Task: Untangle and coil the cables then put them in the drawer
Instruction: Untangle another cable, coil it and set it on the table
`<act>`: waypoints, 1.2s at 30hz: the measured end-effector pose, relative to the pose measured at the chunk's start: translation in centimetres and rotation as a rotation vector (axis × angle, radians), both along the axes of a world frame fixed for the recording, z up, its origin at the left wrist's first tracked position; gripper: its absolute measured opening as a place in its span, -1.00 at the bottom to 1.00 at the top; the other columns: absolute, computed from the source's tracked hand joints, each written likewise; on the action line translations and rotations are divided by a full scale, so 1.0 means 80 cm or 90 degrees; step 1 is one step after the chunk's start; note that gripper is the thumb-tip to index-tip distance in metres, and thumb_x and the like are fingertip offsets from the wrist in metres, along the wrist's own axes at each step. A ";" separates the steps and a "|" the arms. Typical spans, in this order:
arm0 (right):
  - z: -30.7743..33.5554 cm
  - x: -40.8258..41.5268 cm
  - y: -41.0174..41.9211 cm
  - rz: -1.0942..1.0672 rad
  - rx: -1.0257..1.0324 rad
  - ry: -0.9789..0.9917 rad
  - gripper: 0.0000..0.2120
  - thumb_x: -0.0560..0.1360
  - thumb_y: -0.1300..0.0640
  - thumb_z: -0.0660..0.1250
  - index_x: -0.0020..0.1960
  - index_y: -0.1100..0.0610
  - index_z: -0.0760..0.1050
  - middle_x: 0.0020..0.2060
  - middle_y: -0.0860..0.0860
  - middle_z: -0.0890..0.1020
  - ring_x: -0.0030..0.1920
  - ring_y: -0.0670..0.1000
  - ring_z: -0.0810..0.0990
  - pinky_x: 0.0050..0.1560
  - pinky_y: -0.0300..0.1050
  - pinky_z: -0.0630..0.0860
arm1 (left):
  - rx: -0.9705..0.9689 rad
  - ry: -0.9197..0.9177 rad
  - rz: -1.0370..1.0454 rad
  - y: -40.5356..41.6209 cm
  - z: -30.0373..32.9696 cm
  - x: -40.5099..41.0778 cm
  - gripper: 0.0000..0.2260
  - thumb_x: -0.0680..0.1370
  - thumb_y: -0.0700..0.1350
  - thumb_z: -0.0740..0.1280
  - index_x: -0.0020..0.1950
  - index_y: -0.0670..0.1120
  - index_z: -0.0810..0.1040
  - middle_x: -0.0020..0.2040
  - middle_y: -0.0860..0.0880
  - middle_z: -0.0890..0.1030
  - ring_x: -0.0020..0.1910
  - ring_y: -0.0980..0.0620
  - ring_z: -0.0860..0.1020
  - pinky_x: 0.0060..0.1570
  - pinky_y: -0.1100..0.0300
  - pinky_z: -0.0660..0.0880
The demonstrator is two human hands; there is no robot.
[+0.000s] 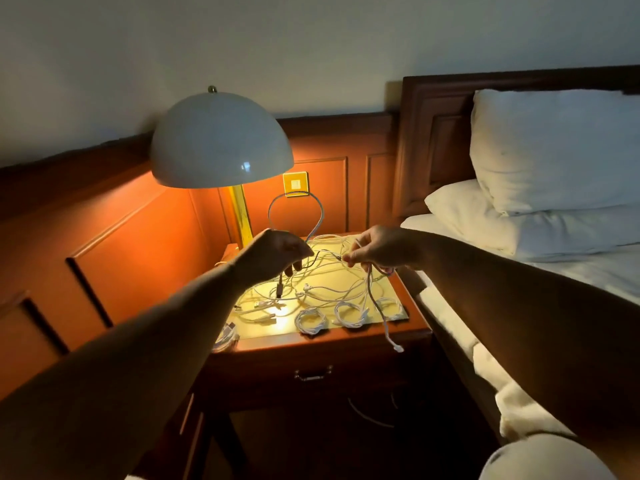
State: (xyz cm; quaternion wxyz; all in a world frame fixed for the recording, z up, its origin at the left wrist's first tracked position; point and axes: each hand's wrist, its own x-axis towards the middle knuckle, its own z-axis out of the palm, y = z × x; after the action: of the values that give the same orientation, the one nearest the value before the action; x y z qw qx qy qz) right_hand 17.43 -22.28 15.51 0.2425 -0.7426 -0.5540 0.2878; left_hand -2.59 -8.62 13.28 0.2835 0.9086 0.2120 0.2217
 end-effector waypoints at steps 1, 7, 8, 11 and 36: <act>0.000 -0.005 -0.007 0.020 -0.026 0.007 -0.76 0.55 -0.06 0.36 -0.01 0.12 0.61 -0.25 0.03 0.59 -0.34 -0.06 0.48 -0.38 -0.21 0.39 | -0.010 0.001 -0.004 -0.010 0.011 -0.006 -0.89 0.59 -0.19 0.34 0.01 -0.18 0.66 -0.33 0.03 0.63 -0.46 0.21 0.55 -0.39 0.35 0.49; -0.010 -0.050 -0.040 0.069 -0.168 -0.101 -0.41 0.32 -0.43 0.31 0.02 0.04 0.63 -0.06 -0.03 0.70 0.02 -0.01 0.65 0.20 0.06 0.55 | -0.038 -0.013 -0.011 -0.064 0.067 -0.041 -0.85 0.62 -0.17 0.29 -0.02 -0.14 0.66 -0.36 0.03 0.63 -0.40 0.04 0.59 -0.42 0.28 0.46; -0.011 -0.059 -0.044 0.082 -0.207 -0.134 -0.36 0.32 -0.47 0.28 0.06 0.04 0.63 -0.01 -0.03 0.70 0.08 0.01 0.63 0.25 0.10 0.51 | -0.037 -0.011 -0.007 -0.072 0.073 -0.046 -0.84 0.63 -0.16 0.28 0.00 -0.14 0.66 -0.34 0.01 0.64 -0.38 0.02 0.60 -0.42 0.25 0.46; -0.009 -0.081 -0.058 0.100 -0.268 -0.212 -0.39 0.48 -0.39 0.22 0.21 0.10 0.59 0.11 0.01 0.67 0.13 0.03 0.61 0.24 0.07 0.52 | -0.057 -0.030 0.014 -0.093 0.086 -0.060 -0.83 0.64 -0.15 0.26 -0.01 -0.11 0.66 -0.29 -0.06 0.63 -0.36 0.01 0.62 -0.40 0.24 0.47; 0.018 -0.163 -0.091 0.171 -0.201 0.315 -0.54 0.67 -0.07 0.06 -0.37 0.08 0.28 -0.37 0.05 0.45 -0.31 0.04 0.46 -0.32 -0.14 0.30 | -0.439 -0.053 0.206 -0.130 0.048 -0.080 -0.78 0.47 -0.05 0.51 -0.08 -0.21 0.66 -0.20 -0.09 0.56 -0.27 0.04 0.49 -0.35 0.23 0.42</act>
State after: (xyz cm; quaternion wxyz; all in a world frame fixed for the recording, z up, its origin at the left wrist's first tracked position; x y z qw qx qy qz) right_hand 4.39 -29.59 16.93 0.2116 -0.5985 -0.5200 0.5715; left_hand -8.99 -19.01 17.12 0.5420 0.7049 0.4032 0.2162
